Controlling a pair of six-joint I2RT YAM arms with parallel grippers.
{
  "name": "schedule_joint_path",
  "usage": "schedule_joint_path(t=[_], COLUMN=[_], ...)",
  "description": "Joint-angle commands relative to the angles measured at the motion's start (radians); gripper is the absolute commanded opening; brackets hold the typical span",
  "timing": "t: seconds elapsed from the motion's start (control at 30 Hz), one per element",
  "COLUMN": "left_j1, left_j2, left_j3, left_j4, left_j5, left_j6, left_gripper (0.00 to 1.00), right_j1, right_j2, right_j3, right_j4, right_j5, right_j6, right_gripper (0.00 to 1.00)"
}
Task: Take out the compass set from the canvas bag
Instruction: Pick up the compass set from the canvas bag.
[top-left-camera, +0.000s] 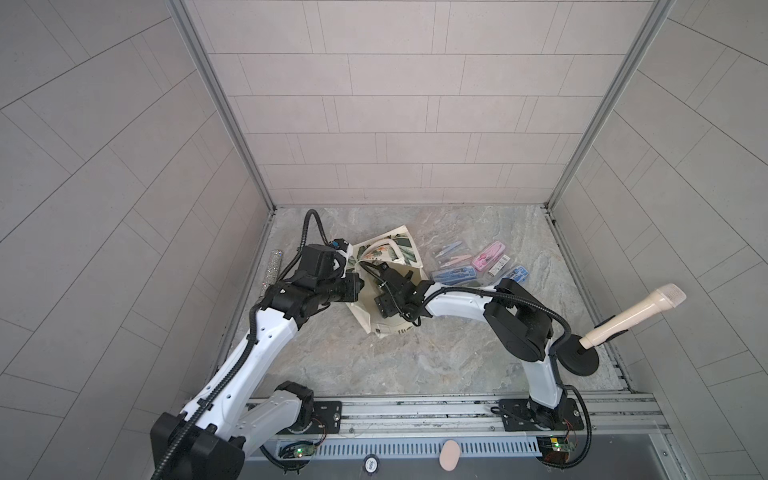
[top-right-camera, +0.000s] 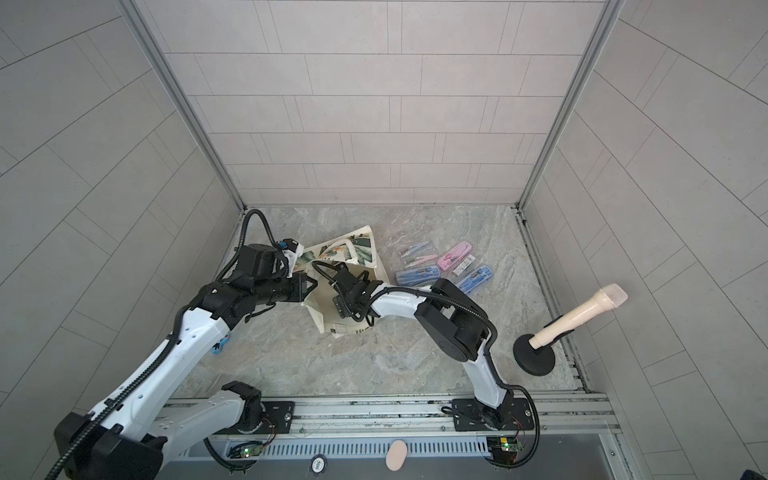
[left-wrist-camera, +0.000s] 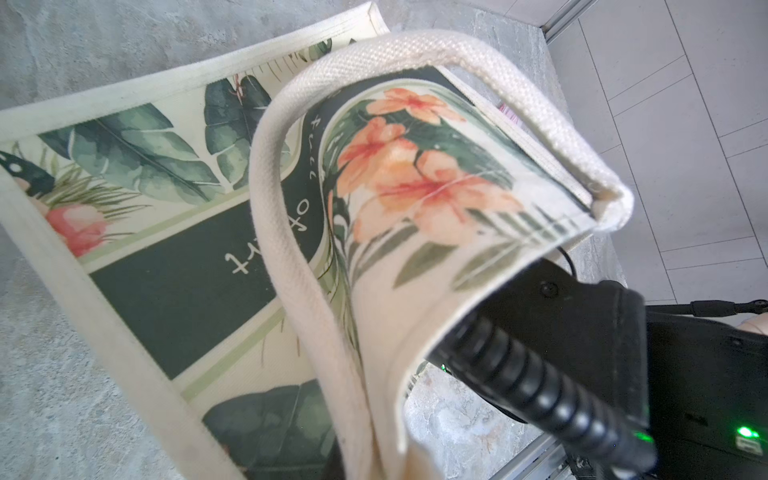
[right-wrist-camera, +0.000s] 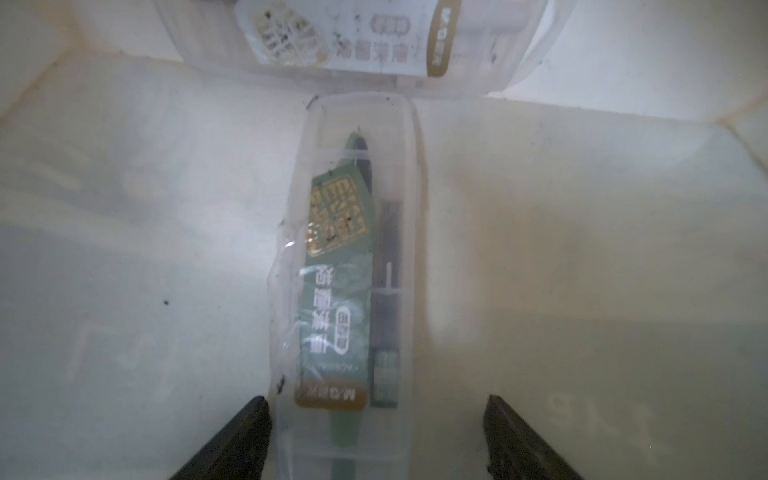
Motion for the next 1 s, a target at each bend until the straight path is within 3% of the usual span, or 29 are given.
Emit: schedule_joint_path(t=[0.0, 0.13, 0.23, 0.63, 0.97], left_j1=[-0.005, -0.005, -0.005, -0.004, -0.003], left_j2=[-0.009, -0.006, -0.007, -0.006, -0.007], left_j3=[0.039, 0.041, 0.041, 0.047, 0.046], left_j4=[0.014, 0.012, 0.010, 0.000, 0.000], left_j5=[0.041, 0.039, 0.037, 0.026, 0.027], left_j6=[0.026, 0.025, 0.027, 0.030, 0.028], left_gripper=[0.00, 0.00, 0.00, 0.00, 0.00], right_j1=[0.004, 0.004, 0.006, 0.033, 0.104], right_j2=[0.034, 0.033, 0.033, -0.074, -0.396], right_j3=[0.023, 0.011, 0.009, 0.019, -0.068], right_j4=[-0.045, -0.031, -0.037, -0.128, -0.407], right_j5=[0.018, -0.001, -0.005, -0.019, -0.129], right_j6=[0.016, 0.015, 0.016, 0.047, 0.085], right_gripper=[0.78, 0.64, 0.49, 0.46, 0.40])
